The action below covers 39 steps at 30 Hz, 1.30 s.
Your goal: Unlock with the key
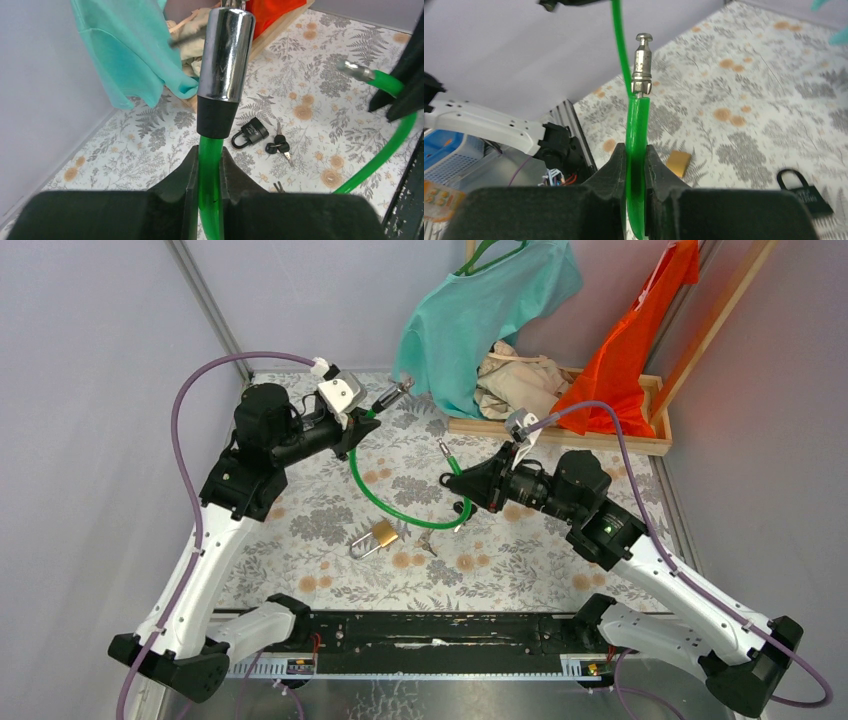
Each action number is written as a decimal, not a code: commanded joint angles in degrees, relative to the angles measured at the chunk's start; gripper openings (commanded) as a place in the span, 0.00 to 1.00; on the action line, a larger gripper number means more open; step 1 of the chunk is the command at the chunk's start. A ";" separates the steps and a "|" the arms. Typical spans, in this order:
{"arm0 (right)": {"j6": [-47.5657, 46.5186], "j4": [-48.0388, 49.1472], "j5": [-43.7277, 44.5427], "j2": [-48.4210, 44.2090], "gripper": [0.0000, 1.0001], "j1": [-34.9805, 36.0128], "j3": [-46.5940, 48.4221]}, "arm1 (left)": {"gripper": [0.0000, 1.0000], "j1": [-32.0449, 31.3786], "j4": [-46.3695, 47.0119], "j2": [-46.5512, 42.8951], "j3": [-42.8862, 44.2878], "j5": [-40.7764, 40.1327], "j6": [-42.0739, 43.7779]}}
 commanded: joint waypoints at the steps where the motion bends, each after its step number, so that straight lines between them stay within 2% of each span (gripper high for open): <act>1: 3.65 -13.53 12.69 -1.36 0.00 0.52 0.77 | 0.00 0.72 2.05 -1.24 -1.82 -3.50 -0.51; 5: 9.73 -28.22 20.95 0.16 0.00 0.53 2.38 | 0.00 1.03 -7.29 0.59 -5.10 -6.96 3.50; 7: 12.53 -32.06 20.52 0.59 0.00 0.47 1.36 | 0.00 1.04 -10.11 0.80 -8.22 -7.78 6.77; 11: 17.95 -36.01 22.86 -0.42 0.00 0.47 -3.18 | 0.00 1.08 -9.26 -0.88 -16.47 -9.20 9.35; 18: 25.48 -33.84 29.82 -2.34 0.00 0.53 -13.63 | 0.00 1.04 -4.58 -2.00 -28.09 -11.65 15.52; 22: 27.28 -27.84 31.13 -0.99 0.00 0.47 -19.15 | 0.00 1.04 1.80 -1.85 -34.17 -13.90 15.65; 26: 27.54 -21.91 31.96 1.02 0.00 0.49 -23.90 | 0.00 0.37 3.15 -0.24 -35.49 -16.54 12.92; 29: 27.78 -17.92 33.64 1.64 0.00 0.51 -26.80 | 0.00 0.34 4.69 0.67 -37.27 -19.50 14.08; 34: 27.51 -15.06 33.90 3.64 0.23 0.49 -27.96 | 0.00 0.34 7.60 2.22 -38.91 -21.50 12.86; 37: 25.81 -16.01 32.43 5.78 0.59 0.53 -26.03 | 0.00 0.26 6.91 3.10 -38.81 -22.07 10.65; 39: 24.59 -18.04 33.03 5.63 0.71 0.55 -24.03 | 0.00 0.26 6.23 2.94 -38.67 -22.18 10.09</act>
